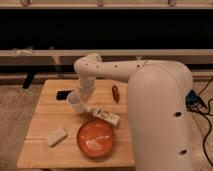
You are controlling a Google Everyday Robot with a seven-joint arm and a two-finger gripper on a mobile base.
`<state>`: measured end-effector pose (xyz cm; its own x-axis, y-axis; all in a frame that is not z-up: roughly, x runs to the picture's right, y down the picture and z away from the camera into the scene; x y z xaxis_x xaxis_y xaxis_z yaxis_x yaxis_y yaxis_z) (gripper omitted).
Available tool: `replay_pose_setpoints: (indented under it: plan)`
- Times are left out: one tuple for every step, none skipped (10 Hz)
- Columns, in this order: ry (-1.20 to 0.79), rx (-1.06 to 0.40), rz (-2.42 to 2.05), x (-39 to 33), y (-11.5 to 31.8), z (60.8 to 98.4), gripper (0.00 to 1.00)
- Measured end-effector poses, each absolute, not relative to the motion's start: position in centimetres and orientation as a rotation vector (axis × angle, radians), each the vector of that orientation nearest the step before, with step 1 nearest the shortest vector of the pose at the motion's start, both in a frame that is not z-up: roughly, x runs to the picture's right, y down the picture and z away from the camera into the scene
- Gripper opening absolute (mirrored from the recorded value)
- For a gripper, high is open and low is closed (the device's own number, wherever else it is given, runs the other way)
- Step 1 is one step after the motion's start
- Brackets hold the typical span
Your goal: Pick up the ceramic cup
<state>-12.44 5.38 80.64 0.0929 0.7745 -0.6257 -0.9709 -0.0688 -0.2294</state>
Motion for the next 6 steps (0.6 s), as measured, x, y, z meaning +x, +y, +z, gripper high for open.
replay_pose_setpoints:
  plan:
    - [0.316,-0.735,1.477,-12.8,4.6,79.4,0.00]
    - [0.289,-0.737,1.473,-13.1,3.9,78.4,0.00]
    - [0.271,-0.739,1.468,-13.3,3.5,77.8,0.00]
    - [0.250,-0.743,1.459,-13.5,3.1,77.1,0.00]
    - [0.243,-0.753,1.452,-13.6,3.0,76.9,0.00]
    - [0.243,-0.753,1.451,-13.7,3.1,76.8,0.00]
